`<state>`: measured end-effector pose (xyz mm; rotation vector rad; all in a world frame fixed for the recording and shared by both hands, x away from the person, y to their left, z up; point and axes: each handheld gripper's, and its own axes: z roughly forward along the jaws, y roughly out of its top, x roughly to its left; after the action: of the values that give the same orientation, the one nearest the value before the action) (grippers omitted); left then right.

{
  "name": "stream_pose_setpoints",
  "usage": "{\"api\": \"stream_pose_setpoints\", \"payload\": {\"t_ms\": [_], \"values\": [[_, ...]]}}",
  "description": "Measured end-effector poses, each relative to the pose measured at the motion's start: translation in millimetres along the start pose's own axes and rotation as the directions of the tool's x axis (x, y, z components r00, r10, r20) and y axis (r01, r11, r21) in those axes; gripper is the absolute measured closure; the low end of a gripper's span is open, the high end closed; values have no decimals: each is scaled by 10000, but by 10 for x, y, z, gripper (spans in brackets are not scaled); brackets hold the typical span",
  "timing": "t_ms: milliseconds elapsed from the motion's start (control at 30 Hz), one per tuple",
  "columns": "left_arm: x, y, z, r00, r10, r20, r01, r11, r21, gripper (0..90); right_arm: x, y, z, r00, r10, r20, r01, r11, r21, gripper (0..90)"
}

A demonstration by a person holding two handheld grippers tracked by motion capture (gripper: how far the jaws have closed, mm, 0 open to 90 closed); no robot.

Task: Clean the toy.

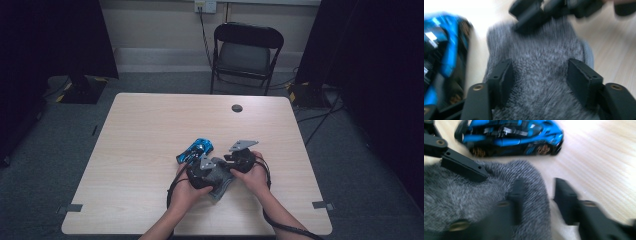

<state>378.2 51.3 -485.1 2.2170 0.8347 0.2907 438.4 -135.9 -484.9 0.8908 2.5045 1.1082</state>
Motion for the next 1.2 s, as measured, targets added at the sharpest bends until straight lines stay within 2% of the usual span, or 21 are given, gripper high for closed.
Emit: {"api": "stream_pose_setpoints", "payload": {"t_ms": [33,67,133,200,233,300,367,433,500,533,567,633,733,900,967,1000,1067,1200], "values": [[-1,-16,-5,10000,94,2,-94,9999,-40,403,-5,-16,16,9998,-135,140,134,9999,65,674],[-7,-30,-24,9996,296,36,-296,9996,41,429,-19,-28,23,10000,22,72,-23,10000,10,675],[-14,-35,-54,9991,419,113,-421,9990,171,461,-39,-41,19,9997,158,178,-156,9998,-76,667],[-14,-29,-73,9994,312,136,-316,9990,307,462,-45,-49,24,9990,437,15,-437,9989,-143,623],[-14,-23,-73,9997,235,48,-236,9993,297,451,-48,-44,19,9986,527,55,-526,9984,-199,574],[-17,-5,-65,10000,44,-41,-43,9995,308,376,-57,-27,-4,9982,593,-65,-595,9973,-421,550],[-18,26,-51,9990,-391,-205,394,9991,145,320,-68,-1,-32,9988,484,59,-480,9974,-536,498],[-22,51,-29,9984,-296,-480,302,9995,110,258,-106,38,-55,9982,552,218,-539,9969,-572,441],[-20,30,23,9985,-336,-439,351,9988,331,266,-144,72,-66,9973,692,228,-676,9957,-635,400],[-29,7,45,9990,-144,-434,154,9996,235,311,-157,87,-69,9971,715,265,-696,9953,-673,387],[-40,-15,45,9990,-40,-449,45,9999,93,319,-170,98,-70,9968,767,217,-750,9946,-724,372],[-48,-39,29,9996,75,-285,-77,10000,-58,403,-191,116,-64,9948,1000,177,-983,9921,-785,344],[-51,-60,-6,9999,92,-75,-92,9999,-75,659,-225,142,-46,9918,1228,358,-1198,9898,-777,323],[-35,-29,-30,9990,361,266,-366,9991,195,728,-261,206,-22,9846,1719,322,-1686,9819,-857,294],[-1,-26,-86,9983,130,573,-155,9989,446,735,-252,239,-9,9839,1770,234,-1746,9813,-816,268],[19,-32,-126,9981,-2,616,-27,9988,481,737,-246,258,0,9850,1720,135,-1702,9816,-869,264],[73,-69,-244,9988,22,486,-43,9991,429,738,-221,304,17,9884,1517,-10,-1511,9836,-983,239],[214,-169,-456,9989,-319,338,307,9989,348,738,-178,381,93,9916,1227,-420,-1260,9882,-866,196]]}}
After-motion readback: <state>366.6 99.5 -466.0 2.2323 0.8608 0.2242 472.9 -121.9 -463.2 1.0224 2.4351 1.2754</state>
